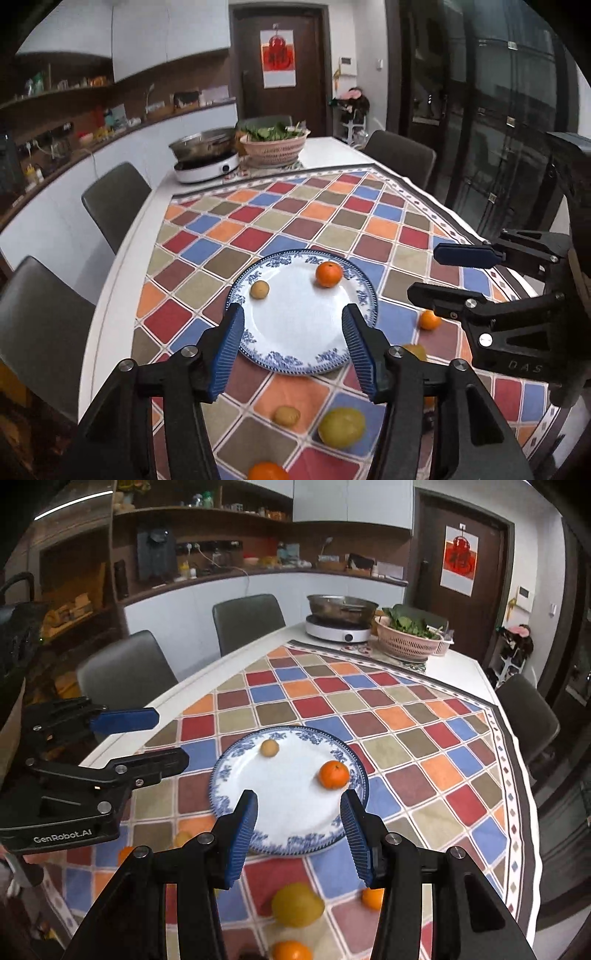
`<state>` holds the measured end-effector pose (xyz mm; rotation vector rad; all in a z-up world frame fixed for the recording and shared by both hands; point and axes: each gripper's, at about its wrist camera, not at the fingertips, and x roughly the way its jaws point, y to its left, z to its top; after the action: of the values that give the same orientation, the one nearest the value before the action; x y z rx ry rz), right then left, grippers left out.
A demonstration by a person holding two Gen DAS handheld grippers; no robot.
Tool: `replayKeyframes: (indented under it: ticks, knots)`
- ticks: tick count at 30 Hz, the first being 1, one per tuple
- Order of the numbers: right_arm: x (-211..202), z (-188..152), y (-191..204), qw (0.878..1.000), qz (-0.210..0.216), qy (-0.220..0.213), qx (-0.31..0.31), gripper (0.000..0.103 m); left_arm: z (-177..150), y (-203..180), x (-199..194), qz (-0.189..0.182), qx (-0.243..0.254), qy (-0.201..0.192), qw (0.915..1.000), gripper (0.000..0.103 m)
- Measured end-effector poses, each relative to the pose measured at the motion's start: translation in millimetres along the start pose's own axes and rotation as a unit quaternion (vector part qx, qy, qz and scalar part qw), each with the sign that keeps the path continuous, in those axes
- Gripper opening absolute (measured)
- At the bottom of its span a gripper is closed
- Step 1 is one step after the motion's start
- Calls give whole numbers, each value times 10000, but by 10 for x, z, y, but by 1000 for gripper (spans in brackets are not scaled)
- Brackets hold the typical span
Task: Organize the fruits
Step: 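Move the left tool to a dark plum while the right tool reaches the other dark plum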
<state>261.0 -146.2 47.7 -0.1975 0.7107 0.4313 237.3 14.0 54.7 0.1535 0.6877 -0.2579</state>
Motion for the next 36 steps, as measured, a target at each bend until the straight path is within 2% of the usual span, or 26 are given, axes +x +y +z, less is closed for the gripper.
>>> replayKeyframes:
  ticks: [7,17,24,30,36]
  knots:
    - [-359,-250,108,9998,-76,-202,-19,48,-270,-205,-347,-71,94,-131,9998,61]
    - [-682,-654,291,9992,-143,-334,-169,48,-608,-437,-544,-238,299,-198,9991,65]
    - [-697,-912,307,9995,-172,-239,-131,48,-809,-517,-515,-347,282,-195,9988,65]
    - [-632,-1123,353,9991,-299,-76,-296,48,-969,-587,-489,-467,456,-199,9977,65]
    - [-534,-1284,391,9987,-237,161,-419,48,-1108,-639,-344,-640,627,-68,9960,65]
